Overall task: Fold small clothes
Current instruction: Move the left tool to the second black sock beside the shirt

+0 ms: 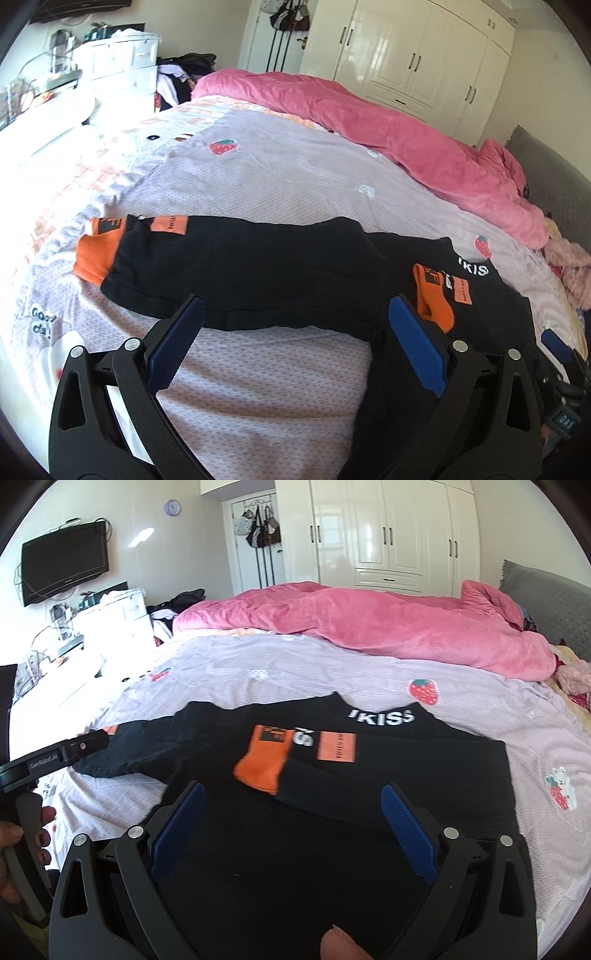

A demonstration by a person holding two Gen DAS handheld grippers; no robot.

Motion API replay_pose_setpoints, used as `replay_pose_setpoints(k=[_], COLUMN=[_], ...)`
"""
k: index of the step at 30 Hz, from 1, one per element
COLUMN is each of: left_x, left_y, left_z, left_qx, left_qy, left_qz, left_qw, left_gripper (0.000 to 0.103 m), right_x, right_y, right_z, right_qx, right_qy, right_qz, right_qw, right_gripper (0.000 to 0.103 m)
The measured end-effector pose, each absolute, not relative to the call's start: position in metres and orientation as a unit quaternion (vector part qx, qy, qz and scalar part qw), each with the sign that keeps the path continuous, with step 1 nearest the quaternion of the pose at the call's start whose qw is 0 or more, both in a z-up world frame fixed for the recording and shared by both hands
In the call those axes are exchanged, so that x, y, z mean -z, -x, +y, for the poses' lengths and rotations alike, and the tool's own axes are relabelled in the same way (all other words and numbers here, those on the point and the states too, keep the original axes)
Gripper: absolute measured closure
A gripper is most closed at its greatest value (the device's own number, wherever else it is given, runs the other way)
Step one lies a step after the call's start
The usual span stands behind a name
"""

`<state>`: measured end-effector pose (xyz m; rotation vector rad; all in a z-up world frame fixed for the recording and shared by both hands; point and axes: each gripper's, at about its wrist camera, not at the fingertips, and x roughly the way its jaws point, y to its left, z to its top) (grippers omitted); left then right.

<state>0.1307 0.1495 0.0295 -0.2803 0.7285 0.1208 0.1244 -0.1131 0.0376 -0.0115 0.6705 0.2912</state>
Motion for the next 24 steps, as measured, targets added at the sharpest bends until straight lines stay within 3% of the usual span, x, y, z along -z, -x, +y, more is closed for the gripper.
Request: replay_pose_setpoints(k=[24], left_x=[0.004], left_y=[-0.117], left_z=[0.264], left_qx=[-0.196], left_qy=[0.212], left_qz=[0.347], left_qw=[0.892], left_gripper=[0.009], right_x=[-0.03], right_y=[-0.139], right_z=[-0.006], right_qx=[-0.226], right_qy=[0.042], right_qz=[0.352], right_qw=[0.907], right_gripper=[0.008])
